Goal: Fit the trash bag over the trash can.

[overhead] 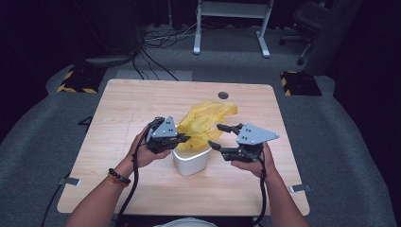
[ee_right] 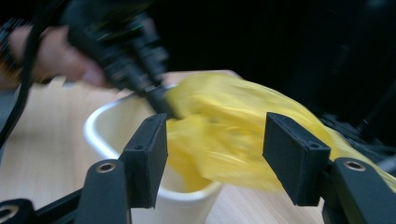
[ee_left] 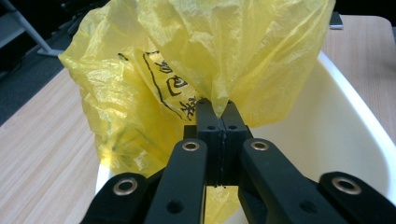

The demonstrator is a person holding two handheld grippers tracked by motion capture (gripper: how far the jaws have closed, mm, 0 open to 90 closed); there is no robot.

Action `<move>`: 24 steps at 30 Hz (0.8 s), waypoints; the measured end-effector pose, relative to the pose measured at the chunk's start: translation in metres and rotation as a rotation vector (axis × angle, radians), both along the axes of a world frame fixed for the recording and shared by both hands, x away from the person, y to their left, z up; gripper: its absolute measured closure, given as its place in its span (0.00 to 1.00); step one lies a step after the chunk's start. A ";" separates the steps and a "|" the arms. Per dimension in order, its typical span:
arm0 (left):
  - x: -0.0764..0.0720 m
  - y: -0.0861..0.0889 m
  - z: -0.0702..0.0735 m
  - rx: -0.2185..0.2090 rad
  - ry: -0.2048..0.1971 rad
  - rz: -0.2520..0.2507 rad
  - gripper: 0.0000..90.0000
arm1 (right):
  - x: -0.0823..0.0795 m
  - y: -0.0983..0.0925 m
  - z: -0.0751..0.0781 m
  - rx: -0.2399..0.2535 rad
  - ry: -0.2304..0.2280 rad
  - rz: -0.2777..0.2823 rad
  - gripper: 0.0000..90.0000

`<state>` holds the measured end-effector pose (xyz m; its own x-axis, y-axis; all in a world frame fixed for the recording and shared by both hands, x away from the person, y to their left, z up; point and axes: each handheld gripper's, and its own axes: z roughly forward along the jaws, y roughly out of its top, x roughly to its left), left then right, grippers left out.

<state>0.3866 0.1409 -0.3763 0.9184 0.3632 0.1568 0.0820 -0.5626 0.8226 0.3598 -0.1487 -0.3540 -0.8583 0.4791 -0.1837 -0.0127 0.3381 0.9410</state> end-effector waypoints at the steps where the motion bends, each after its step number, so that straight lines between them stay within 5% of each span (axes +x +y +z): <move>1: -0.001 0.000 0.000 0.001 -0.001 -0.002 1.00 | 0.002 -0.005 0.001 0.025 0.019 -0.034 0.43; 5: -0.004 0.001 -0.002 -0.014 -0.005 -0.035 1.00 | 0.020 -0.014 -0.006 0.063 0.204 -0.146 0.35; 8: -0.005 0.000 -0.003 -0.010 -0.010 -0.057 1.00 | 0.035 -0.012 -0.016 0.087 0.357 -0.129 0.30; 11: -0.006 0.000 -0.002 0.001 -0.010 -0.063 1.00 | 0.044 -0.006 -0.022 0.124 0.415 -0.112 0.31; 16: -0.005 0.000 -0.003 0.009 -0.010 -0.060 0.99 | 0.038 0.008 -0.015 0.147 0.309 0.016 0.72; 18: -0.005 0.002 -0.003 -0.001 0.003 -0.051 0.93 | 0.033 0.017 -0.012 0.117 0.265 0.055 0.83; 22: -0.008 0.013 0.002 -0.077 0.011 0.041 0.48 | 0.026 0.032 -0.007 0.036 0.200 0.099 0.96; 24: -0.013 0.023 0.006 -0.124 -0.005 0.048 0.35 | 0.023 0.040 -0.007 -0.010 0.176 0.122 0.98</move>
<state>0.3740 0.1637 -0.3707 0.8988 0.4237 0.1125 0.1023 -0.4523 0.8860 0.3827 -0.1087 -0.3610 -0.9291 0.3687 -0.0300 0.1102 0.3532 0.9290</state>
